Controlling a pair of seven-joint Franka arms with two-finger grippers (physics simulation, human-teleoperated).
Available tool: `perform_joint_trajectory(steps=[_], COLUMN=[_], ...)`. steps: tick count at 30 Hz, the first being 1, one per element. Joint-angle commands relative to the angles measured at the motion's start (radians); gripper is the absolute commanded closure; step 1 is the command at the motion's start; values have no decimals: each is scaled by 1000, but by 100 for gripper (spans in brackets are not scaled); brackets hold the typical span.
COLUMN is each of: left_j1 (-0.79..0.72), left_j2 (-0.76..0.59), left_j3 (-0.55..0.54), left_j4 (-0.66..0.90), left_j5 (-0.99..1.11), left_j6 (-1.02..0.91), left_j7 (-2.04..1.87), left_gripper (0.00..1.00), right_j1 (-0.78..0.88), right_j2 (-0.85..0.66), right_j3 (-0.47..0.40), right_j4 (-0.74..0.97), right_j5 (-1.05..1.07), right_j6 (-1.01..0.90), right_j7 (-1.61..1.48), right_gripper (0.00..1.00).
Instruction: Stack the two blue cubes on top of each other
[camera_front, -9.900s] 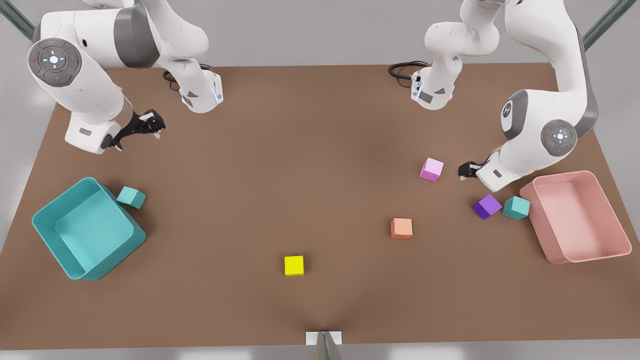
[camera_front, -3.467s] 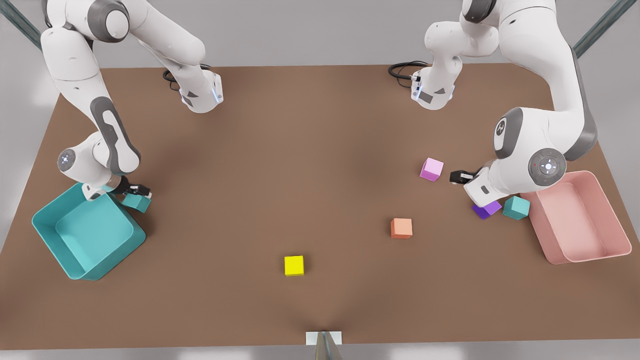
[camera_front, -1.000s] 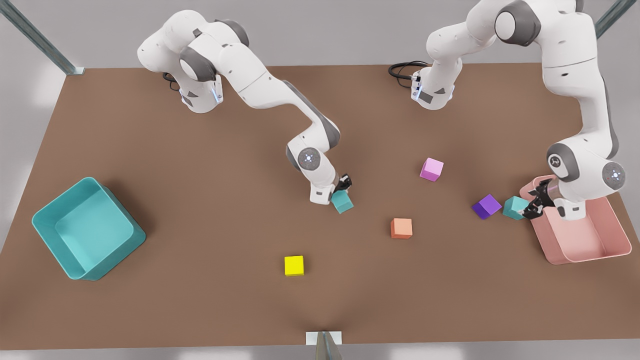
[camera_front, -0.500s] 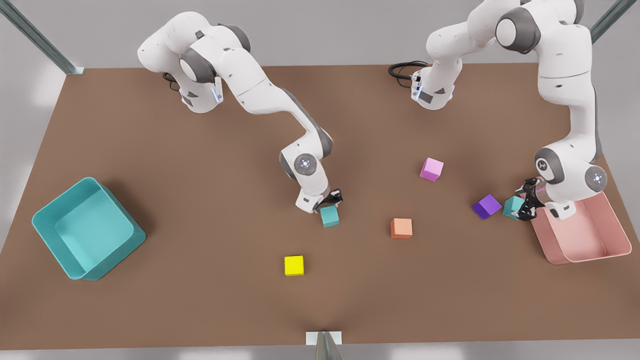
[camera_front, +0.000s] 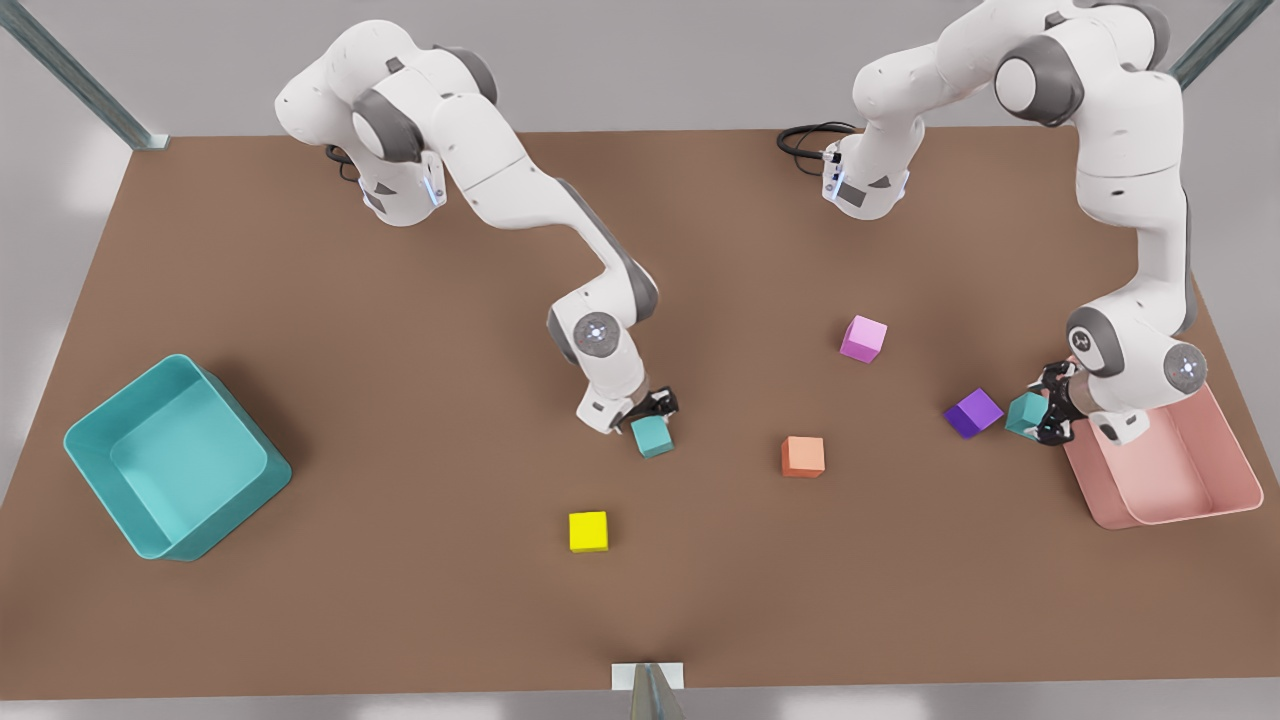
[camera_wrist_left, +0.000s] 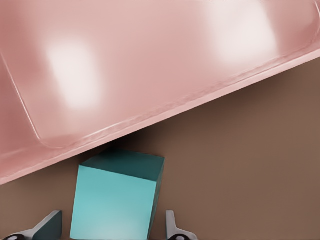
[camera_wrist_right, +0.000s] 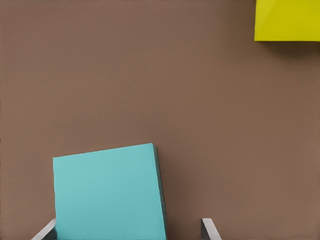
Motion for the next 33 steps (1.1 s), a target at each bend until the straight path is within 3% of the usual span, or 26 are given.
perform_joint_trajectory(steps=[1,7,9,10,13,15,16,18,19,20,21,22,27,28,30,32,33], left_j1=[0,2,2,2,2,0,2,3,2,2,2,-1,-24,-44,-76,-401,-460], left_j2=[3,43,43,43,51,48,45,12,-1,-12,-41,-47,-118,-201,-271,-206,-122], left_j3=[2,10,10,8,8,10,10,10,8,10,8,6,2,2,-29,-66,-67], left_j4=[2,1,1,1,1,-1,-1,-2,-2,-2,-2,-2,1,4,204,356,471], left_j5=[1,6,4,3,3,0,0,1,1,1,1,-9,-72,-65,-63,69,14], left_j6=[4,47,47,47,47,44,42,31,11,-10,-56,-82,-205,-283,-588,-668,-709], left_j7=[-61,-61,-61,-61,-62,-65,-64,-59,-59,-61,-62,-67,-70,-87,-143,-229,-272], left_gripper=[0,0,4,18,25,29,31,31,31,31,31,32,31,31,31,31,31], right_j1=[-3,2,-6,-9,-77,-194,-194,-184,-217,-361,-496,-552,-535,-539,-564,-567,-566], right_j2=[-17,-94,-224,-279,-347,-359,-388,-506,-568,-623,-686,-749,-739,-739,-723,-726,-726], right_j3=[-14,-38,-138,-242,-385,-407,-416,-399,-316,-88,84,130,136,133,129,129,130], right_j4=[0,3,71,128,151,203,282,289,289,267,180,70,63,59,65,65,65], right_j5=[4,4,2,-5,-150,-163,-191,-228,-271,-395,-452,-453,-446,-446,-456,-464,-469], right_j6=[-39,-158,-487,-693,-822,-871,-1051,-1201,-1246,-1237,-1212,-1155,-1246,-1250,-1255,-1267,-1272], right_j7=[5,5,3,-23,-219,-396,-386,-370,-347,-301,-259,-241,-230,-230,-244,-242,-242], right_gripper=[0,0,0,0,0,0,0,0,0,0,0,0,0,0,0,0,0])
